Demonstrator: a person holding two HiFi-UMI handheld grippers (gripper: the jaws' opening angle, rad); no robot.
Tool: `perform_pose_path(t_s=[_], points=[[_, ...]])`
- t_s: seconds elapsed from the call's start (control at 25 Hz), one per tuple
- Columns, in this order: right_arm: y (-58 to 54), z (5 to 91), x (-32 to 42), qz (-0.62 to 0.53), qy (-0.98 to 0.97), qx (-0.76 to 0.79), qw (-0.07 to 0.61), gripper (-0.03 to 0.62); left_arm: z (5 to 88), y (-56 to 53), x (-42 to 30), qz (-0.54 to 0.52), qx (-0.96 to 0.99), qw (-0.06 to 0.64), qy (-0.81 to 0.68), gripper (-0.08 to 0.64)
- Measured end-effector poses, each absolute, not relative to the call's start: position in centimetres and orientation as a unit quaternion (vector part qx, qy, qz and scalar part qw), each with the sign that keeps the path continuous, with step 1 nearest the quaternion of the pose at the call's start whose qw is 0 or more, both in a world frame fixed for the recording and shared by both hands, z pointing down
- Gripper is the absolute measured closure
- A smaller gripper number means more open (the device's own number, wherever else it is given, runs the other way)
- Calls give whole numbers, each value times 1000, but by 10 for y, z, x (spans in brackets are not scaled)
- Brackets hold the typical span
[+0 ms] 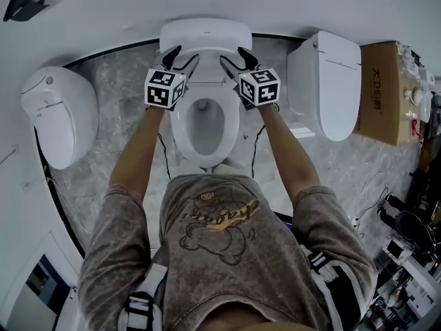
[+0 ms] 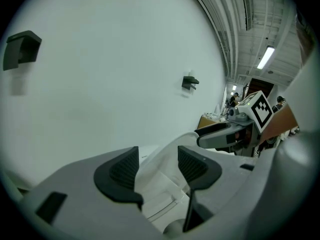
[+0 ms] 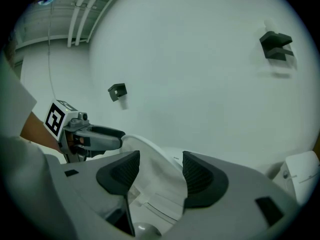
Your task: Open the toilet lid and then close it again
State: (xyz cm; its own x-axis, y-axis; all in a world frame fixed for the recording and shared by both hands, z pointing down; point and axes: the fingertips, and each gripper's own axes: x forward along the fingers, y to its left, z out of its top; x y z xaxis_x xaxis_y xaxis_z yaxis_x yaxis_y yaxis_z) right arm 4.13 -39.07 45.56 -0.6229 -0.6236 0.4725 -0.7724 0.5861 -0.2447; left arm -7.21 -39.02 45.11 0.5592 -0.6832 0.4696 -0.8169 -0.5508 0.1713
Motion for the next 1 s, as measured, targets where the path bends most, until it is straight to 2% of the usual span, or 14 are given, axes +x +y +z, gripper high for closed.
perform_pose_path(t_s=[0.36, 1.0], points=[[-398, 460, 36, 221, -877, 384, 188, 327, 458, -394, -71, 172, 864, 205, -427, 321], [-323, 443, 38, 241, -896, 347, 138, 327, 444, -324, -77, 98, 849, 259, -449, 321]])
